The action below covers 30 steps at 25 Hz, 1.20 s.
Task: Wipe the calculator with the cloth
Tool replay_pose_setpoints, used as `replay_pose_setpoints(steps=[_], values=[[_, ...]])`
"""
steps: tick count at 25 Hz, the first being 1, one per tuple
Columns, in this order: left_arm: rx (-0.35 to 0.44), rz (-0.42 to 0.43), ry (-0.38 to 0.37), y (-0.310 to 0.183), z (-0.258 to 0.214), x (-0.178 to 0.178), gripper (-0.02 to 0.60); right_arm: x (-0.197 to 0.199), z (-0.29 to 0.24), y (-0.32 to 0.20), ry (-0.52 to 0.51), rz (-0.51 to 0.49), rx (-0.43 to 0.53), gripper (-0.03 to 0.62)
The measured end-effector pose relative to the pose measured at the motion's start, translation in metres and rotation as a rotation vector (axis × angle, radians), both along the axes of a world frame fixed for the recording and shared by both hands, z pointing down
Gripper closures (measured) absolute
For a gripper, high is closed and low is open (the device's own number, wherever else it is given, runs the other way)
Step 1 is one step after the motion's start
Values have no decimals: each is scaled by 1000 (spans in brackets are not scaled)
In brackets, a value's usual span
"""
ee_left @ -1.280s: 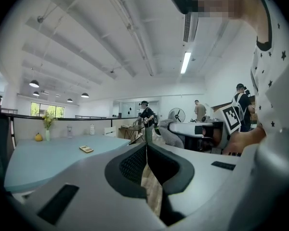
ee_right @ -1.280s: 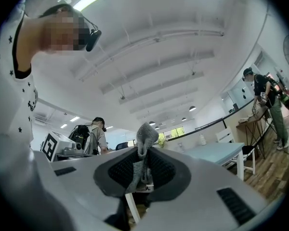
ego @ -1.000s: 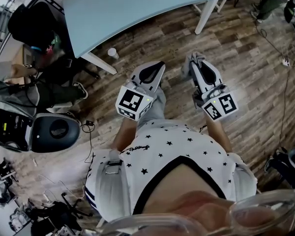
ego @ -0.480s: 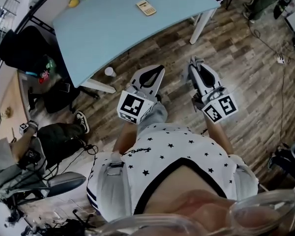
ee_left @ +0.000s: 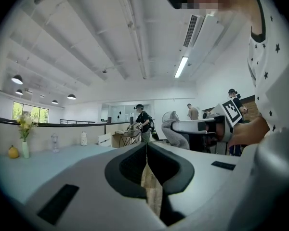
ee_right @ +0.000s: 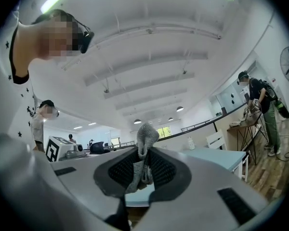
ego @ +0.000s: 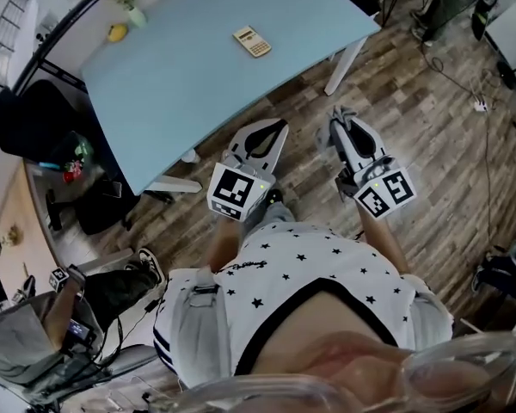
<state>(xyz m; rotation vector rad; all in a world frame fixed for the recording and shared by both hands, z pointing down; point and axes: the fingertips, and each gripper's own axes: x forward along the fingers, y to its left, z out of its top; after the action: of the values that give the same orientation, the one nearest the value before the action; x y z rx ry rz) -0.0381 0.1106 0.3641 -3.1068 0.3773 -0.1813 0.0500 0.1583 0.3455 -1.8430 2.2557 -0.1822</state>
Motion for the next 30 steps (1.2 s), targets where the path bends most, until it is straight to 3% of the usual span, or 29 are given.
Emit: replay_pose_setpoints(steps=[13, 17, 21, 23, 30], values=[[52, 30, 12, -55, -3, 4, 551, 1, -2, -61, -37, -15, -8, 546], [31, 7, 12, -65, 3, -4, 551, -5, 6, -75, -117, -65, -27, 546], [31, -38, -6, -75, 7, -8, 551, -11, 13, -93, -74, -112, -56, 546], [36, -70, -10, -83, 6, -10, 551, -12, 12, -107, -109, -153, -49, 546], [46, -242, -17, -137, 7, -26, 551, -14, 12, -175, -120, -296, -31, 546]])
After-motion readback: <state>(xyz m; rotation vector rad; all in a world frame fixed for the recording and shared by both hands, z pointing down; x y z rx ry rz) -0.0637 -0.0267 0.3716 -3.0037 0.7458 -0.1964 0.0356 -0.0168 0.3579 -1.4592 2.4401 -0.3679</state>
